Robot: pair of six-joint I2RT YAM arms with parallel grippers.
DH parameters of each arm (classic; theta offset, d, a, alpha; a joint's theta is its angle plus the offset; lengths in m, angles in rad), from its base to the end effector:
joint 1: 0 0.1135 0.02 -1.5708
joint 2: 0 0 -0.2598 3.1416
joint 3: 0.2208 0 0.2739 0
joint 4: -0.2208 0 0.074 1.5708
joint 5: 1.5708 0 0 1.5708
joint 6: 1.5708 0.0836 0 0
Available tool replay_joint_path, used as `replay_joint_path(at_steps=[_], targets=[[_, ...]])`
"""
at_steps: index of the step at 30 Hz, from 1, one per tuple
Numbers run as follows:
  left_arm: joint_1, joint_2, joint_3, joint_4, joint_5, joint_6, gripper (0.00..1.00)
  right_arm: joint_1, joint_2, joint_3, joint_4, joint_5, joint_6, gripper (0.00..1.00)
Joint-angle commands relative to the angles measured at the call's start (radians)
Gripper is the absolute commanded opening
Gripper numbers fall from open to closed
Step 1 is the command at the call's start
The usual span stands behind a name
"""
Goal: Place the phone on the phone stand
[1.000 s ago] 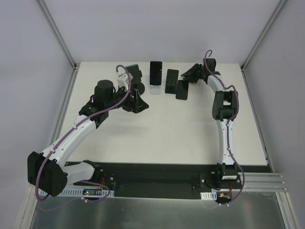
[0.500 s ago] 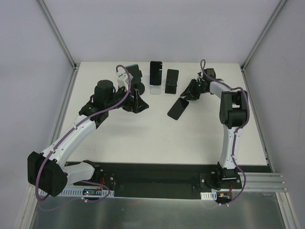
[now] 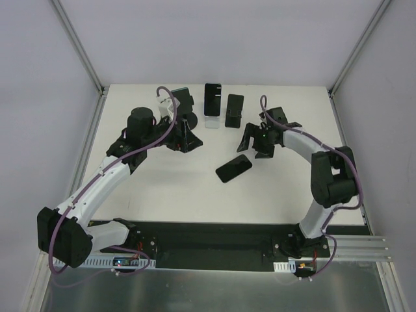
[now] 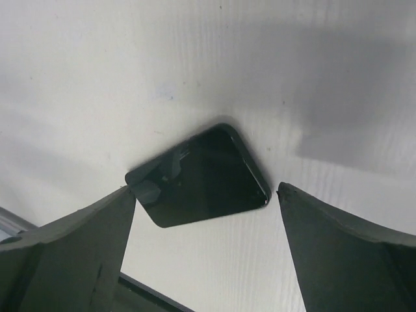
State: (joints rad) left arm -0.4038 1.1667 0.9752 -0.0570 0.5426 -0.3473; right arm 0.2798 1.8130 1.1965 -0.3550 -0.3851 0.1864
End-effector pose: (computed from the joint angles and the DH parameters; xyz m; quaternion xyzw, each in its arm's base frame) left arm 0.2890 -0.1704 0.3246 0.1860 0.7555 -0.4138 0.4728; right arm 0.3955 0.1463 0.1351 -0.1002 0.9341 0.2448 0.2397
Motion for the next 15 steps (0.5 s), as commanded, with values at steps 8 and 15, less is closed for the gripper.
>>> replay_joint_path(at_steps=[8, 15], targets=[[0.013, -0.05, 0.189, -0.035, 0.04, -0.282, 0.82, 0.12, -0.286, -0.221, -0.064, 0.261, 0.352, 0.96], [0.028, -0.116, 0.12, -0.084, -0.081, -0.056, 0.82, 0.171, -0.274, -0.279, 0.005, 0.311, 0.507, 0.96]])
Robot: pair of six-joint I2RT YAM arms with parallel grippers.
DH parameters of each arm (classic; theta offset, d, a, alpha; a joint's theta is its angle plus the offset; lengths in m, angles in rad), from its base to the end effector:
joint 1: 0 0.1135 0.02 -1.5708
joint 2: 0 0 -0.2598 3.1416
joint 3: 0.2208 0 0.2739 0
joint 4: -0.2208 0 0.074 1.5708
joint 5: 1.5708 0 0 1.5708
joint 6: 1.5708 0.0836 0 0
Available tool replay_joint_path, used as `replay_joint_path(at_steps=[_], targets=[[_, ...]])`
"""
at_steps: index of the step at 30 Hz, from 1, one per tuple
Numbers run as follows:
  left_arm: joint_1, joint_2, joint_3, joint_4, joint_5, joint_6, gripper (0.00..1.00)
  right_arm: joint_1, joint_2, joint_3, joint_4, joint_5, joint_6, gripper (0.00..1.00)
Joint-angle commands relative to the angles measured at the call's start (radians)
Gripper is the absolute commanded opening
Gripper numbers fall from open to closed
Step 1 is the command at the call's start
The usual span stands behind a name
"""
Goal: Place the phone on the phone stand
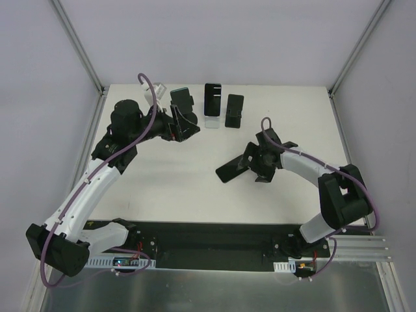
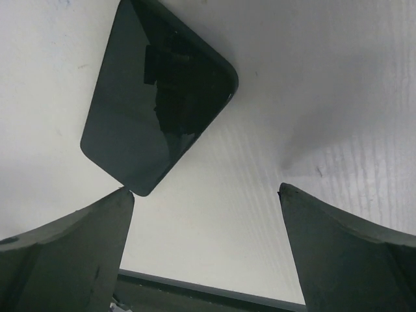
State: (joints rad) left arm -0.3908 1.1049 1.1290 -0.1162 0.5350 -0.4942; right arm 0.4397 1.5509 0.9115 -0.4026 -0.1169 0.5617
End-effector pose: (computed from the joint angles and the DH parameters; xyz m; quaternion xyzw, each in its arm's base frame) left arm 0.2744 -0.1591 0.3986 0.1410 0.7209 -0.4548 0.5036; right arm 0.3074 0.1554 0.1263 0.0435 0.9627 0.1747 0.2018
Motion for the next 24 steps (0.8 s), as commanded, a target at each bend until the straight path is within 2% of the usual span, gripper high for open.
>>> replay_joint_path(at_steps=[1, 7, 13, 15, 19, 24], targets=[[0.015, -0.062, -0.049, -0.025, -0.072, 0.118, 0.82, 0.016, -0.005, 0.006, 0.07, 0.042, 0.159, 0.96], [0.015, -0.109, -0.152, -0.033, -0.13, 0.245, 0.8, 0.045, 0.123, 0.085, 0.113, 0.039, 0.231, 0.96], [0.02, -0.143, -0.153, -0.06, -0.153, 0.261, 0.79, 0.06, 0.248, 0.203, 0.073, 0.082, 0.234, 0.96], [0.02, -0.158, -0.158, -0.062, -0.165, 0.272, 0.79, 0.071, 0.293, 0.282, 0.013, 0.103, 0.211, 0.96], [0.036, -0.171, -0.163, -0.062, -0.175, 0.27, 0.79, 0.105, 0.402, 0.447, -0.209, 0.227, 0.158, 0.96], [0.056, -0.155, -0.161, -0.062, -0.141, 0.246, 0.79, 0.139, 0.478, 0.62, -0.352, 0.315, 0.066, 0.96]])
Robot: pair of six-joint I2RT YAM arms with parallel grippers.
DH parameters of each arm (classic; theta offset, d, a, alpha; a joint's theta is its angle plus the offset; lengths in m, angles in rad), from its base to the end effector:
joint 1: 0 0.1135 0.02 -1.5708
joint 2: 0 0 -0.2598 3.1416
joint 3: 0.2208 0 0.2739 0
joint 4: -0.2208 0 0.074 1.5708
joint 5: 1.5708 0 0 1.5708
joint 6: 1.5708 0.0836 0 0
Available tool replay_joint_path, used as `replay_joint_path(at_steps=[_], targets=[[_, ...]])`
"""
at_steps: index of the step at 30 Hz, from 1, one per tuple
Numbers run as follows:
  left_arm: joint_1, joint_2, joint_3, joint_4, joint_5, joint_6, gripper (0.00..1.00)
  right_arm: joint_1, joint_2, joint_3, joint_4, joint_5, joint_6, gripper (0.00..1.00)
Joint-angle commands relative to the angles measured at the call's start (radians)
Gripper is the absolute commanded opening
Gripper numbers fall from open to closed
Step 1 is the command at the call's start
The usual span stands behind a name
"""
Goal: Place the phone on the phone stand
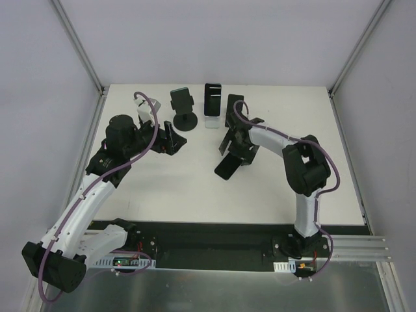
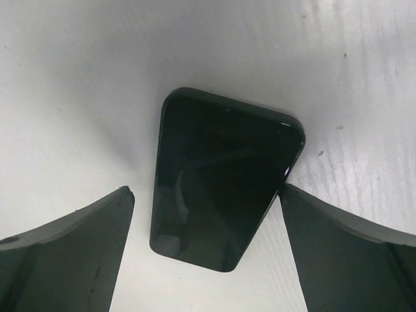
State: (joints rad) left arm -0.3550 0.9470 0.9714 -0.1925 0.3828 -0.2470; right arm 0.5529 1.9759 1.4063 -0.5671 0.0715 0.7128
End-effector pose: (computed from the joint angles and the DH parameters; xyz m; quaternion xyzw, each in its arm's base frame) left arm 0.2548 -0.1278 0.3655 0.1631 0.7423 -0.3266 0.5619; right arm 0.3827 0.2291 0.1159 0.0856 0.9722 0.0991 0.1942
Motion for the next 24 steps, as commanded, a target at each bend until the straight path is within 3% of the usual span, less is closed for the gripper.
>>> replay_joint_path(at_steps=[1, 6, 13, 24], targets=[[0.025, 0.009, -0.002, 0.015, 0.019, -0.006, 0.79, 0.028, 0.087, 0.161, -0.224, 0.129, -0.108, 0.96], [0.05, 0.012, -0.003, 0.016, 0.034, -0.02, 0.79, 0.05, 0.222, 0.388, -0.436, 0.168, -0.162, 0.96], [0.051, 0.003, -0.008, 0.016, 0.028, -0.018, 0.79, 0.05, 0.232, 0.347, -0.364, 0.065, -0.144, 0.99], [0.054, 0.007, -0.008, 0.016, 0.041, -0.025, 0.79, 0.044, 0.199, 0.272, -0.245, -0.005, -0.188, 0.51]])
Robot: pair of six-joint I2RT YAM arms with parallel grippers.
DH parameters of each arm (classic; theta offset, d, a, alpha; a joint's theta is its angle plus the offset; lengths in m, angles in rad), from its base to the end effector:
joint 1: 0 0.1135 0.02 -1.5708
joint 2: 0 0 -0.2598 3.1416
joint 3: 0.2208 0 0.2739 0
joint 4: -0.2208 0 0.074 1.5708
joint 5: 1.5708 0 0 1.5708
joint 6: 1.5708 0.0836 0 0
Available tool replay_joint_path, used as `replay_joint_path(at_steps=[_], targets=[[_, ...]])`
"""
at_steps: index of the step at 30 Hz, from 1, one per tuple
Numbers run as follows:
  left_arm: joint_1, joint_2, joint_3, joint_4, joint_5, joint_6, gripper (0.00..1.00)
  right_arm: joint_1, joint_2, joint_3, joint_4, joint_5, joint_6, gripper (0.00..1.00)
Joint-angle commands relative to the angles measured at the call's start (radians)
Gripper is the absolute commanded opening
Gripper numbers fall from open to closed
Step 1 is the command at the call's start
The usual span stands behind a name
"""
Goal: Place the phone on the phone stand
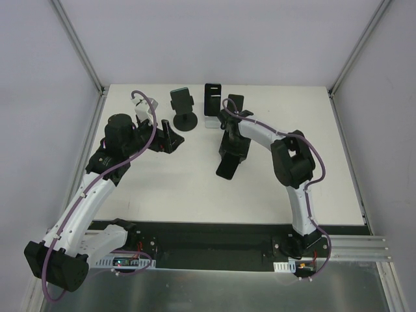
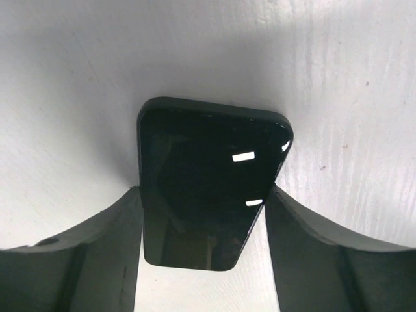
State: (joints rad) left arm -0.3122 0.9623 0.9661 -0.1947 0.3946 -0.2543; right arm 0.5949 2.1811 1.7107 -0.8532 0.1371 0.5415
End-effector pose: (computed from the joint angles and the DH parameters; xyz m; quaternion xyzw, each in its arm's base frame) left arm 0.2632 -0.1187 0.3590 0.1466 0.7524 -0.3196 0.5570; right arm 0.3979 0.2554 0.1067 -0.0180 0.9899 0.0089 0.1403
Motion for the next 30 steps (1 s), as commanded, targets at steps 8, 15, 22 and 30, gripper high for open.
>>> replay_joint_path(at_steps=[8, 15, 22, 30], targets=[[0.012, -0.005, -0.004, 0.018, 0.033, -0.017, 0.79, 0.005, -0.038, -0.043, 0.105, -0.088, -0.199, 0.39], [0.012, 0.006, -0.006, 0.023, 0.05, -0.022, 0.79, 0.005, -0.033, -0.033, 0.003, -0.036, -0.368, 0.54], [0.013, 0.015, -0.006, 0.024, 0.056, -0.025, 0.79, 0.006, -0.044, -0.069, 0.003, -0.019, -0.295, 0.84], [0.013, 0.019, -0.006, 0.023, 0.056, -0.025, 0.79, 0.013, -0.034, -0.079, 0.009, -0.016, -0.206, 0.55]])
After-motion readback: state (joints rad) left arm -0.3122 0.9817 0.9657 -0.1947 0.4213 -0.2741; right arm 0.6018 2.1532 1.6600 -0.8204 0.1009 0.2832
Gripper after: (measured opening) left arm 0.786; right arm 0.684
